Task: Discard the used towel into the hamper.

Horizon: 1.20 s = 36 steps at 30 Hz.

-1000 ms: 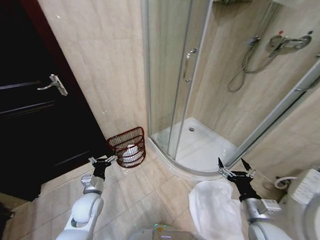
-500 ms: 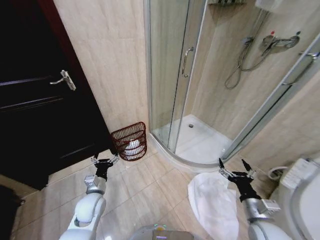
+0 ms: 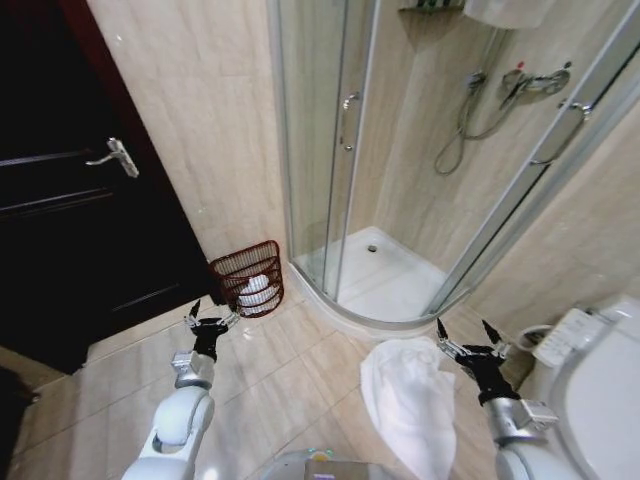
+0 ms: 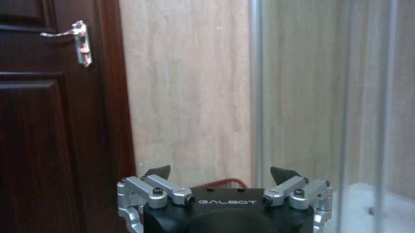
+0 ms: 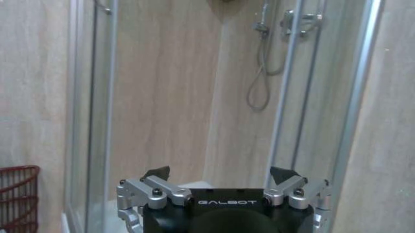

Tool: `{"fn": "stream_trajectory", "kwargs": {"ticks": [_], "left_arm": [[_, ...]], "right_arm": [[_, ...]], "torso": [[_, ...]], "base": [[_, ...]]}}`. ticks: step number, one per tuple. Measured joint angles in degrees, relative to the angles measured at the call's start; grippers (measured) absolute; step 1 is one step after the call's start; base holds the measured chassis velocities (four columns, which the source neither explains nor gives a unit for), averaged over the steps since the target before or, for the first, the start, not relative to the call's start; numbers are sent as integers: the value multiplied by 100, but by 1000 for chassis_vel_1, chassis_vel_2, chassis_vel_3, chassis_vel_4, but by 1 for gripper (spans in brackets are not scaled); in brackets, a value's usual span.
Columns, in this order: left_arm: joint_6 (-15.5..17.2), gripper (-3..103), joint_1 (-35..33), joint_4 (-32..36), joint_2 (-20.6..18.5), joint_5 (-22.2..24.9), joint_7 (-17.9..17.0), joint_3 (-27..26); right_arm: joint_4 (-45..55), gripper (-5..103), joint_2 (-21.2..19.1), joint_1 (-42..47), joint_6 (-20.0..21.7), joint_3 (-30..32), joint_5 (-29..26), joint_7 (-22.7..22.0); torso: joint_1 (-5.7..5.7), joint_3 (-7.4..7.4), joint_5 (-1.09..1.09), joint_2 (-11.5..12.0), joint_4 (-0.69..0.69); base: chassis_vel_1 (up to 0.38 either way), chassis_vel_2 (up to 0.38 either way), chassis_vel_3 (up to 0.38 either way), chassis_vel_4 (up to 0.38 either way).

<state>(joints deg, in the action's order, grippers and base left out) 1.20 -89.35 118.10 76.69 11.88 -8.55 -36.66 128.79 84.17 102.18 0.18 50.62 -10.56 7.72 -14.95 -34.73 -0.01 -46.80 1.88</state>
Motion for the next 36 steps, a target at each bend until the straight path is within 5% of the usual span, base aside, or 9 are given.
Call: {"fn": "stream_trajectory", "kwargs": {"ticks": [18,36], "left_arm": [[51,100,11,93,154,116,-136,117],[279,100,-11,492,147,123,75,169]], "right_arm": [[-91,100,1,-160,-49,-74,10,-221],[175,100,-117,-452,183,121,-302,-288]], "torso": [[0,-1,2,-2,4],[-211,-269,0,-480,1]], "base": [[-77,-143,117,114],[-1,12,-12,-4]]}}
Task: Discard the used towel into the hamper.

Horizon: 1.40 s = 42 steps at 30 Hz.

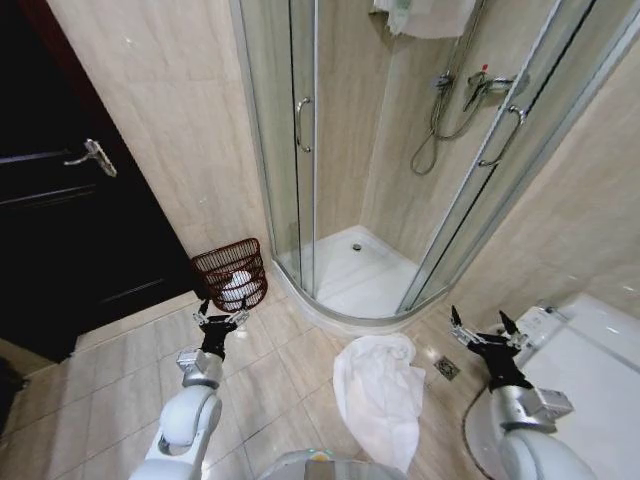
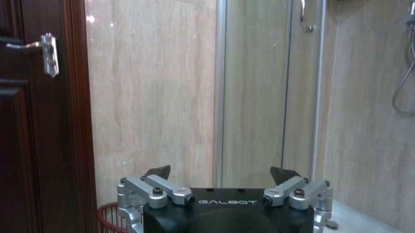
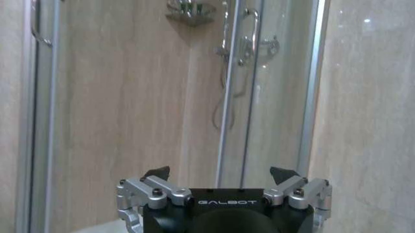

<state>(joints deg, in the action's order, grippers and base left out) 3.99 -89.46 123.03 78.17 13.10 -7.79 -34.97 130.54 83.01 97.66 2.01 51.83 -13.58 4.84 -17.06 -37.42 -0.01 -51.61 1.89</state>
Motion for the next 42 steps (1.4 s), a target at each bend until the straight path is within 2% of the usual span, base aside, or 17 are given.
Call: {"fn": "stream_trajectory", "kwargs": {"ticks": [12,17,23,27,30,42], "left_arm": [[105,100,-59,206,46,2,-13,-6],[115,100,-69,208,-4,9,-8,109],[109,100,126,195,-36,76,140,93],[174,100,161,241,-136,206,136,163],[174,100,149,330,-129,230,134,126],[100,100,-23,704,-45,166,116,-53]], "right_arm": [[216,100,-42,-14,231,-70,-54,-2],[171,100,86,-21,142,-114,166,-6],[235,100,246,-436,267,-155,438,-107],[377,100,273,-612,573,-200,477,-210],[390,100,271,-716,649,-197,518,-263],[588,100,-45,-1071,791,-83,58,-316]], "torso": [[-145,-177,0,-321,1],[-201,-256,1,-457,0],[-280,-348,1,-628,2],[-344,-424,1,-769,0],[-380,-470,1,-850,0],[-520,-651,1,-1172,1]], "base": [[0,0,0,0],[0,0,0,0],[0,0,0,0],[0,0,0,0],[0,0,0,0],[0,0,0,0]]}}
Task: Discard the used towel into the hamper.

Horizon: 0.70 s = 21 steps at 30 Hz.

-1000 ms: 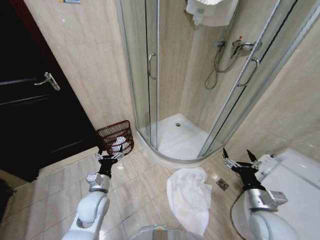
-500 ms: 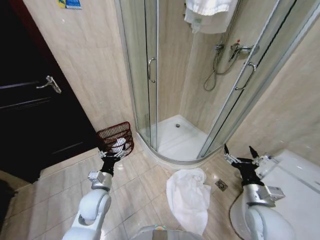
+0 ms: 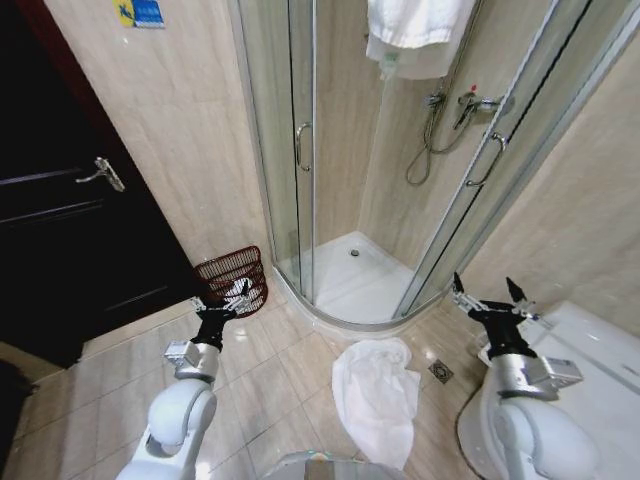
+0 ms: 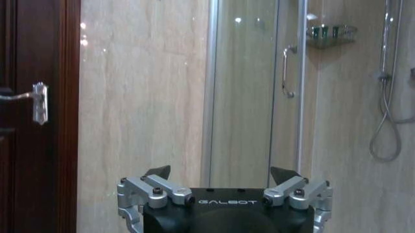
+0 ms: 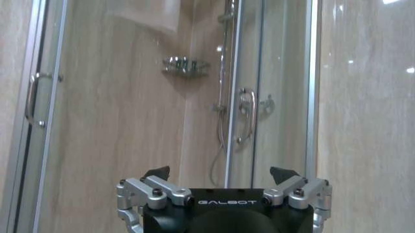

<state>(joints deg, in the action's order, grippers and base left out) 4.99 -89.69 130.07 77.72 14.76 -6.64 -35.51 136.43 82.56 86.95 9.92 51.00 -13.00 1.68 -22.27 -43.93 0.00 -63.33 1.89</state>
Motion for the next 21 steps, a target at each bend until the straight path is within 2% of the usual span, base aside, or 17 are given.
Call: {"fn": "stream_trajectory", "kwargs": {"ticks": [5,14,21], "left_arm": [[-26,100,25,12,12,-61,-1,-11],[20,100,-57,157,284,-190,-13,4],[-292,100,-417,216,424,-372,-12,-132]], "right_arm": [[6,100,-70,-205,91,0,-122,-2],[16,100,-252,-416,279,-43,-257,64],[99,100,-362,-457,284,33,-434,115]], "torso": [[-70,-90,-1,-157,0],[-182,-221,-1,-402,1],[-294,-359,-1,-653,0]], "base": [[0,0,0,0],[0,0,0,0],[0,0,0,0]]}}
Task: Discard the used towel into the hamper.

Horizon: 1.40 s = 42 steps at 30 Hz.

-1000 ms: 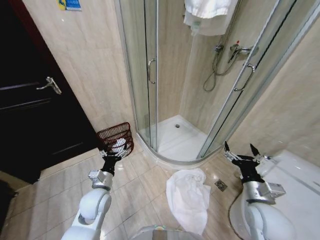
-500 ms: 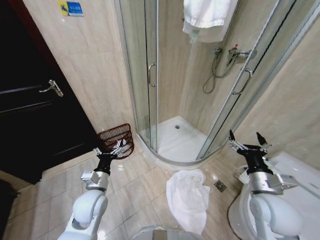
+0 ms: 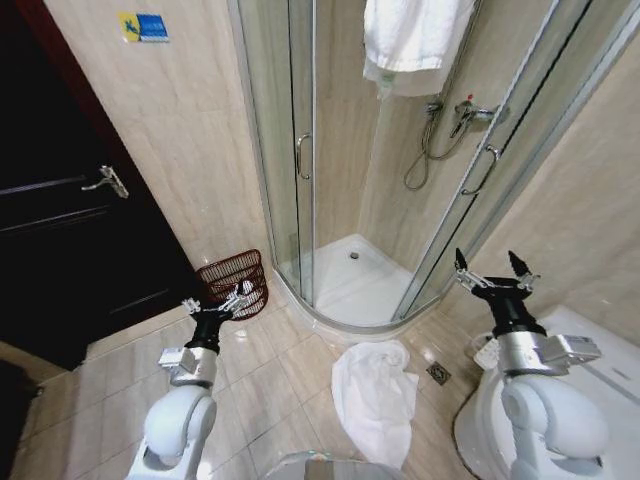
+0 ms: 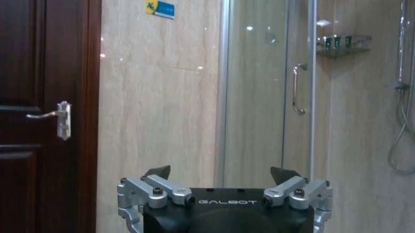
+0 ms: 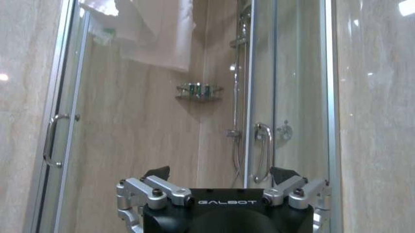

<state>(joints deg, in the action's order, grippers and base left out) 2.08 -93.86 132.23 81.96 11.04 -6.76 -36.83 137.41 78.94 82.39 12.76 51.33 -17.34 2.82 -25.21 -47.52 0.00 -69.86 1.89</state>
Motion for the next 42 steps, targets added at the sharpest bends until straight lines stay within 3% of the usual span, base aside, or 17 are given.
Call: {"fn": "stream_trajectory", "kwargs": {"ticks": [19,34,42], "left_arm": [[-257,100,41,1,160,-56,64,17],[-488,100,33,-128,71,-6,71,-22],[-687,100,6,-172,103,-6,13,5]], "right_arm": [[54,100,-344,-47,5,45,-196,1],[124,100,-126,-27,57,-19,-81,0],[144,100,-112,-25,47,-15,-52,-15]], "torso": [[-266,-315,0,-581,0],[-490,-580,1,-1069,0],[-520,-624,1,-1142,-1]], "base": [[0,0,0,0],[0,0,0,0],[0,0,0,0]]}}
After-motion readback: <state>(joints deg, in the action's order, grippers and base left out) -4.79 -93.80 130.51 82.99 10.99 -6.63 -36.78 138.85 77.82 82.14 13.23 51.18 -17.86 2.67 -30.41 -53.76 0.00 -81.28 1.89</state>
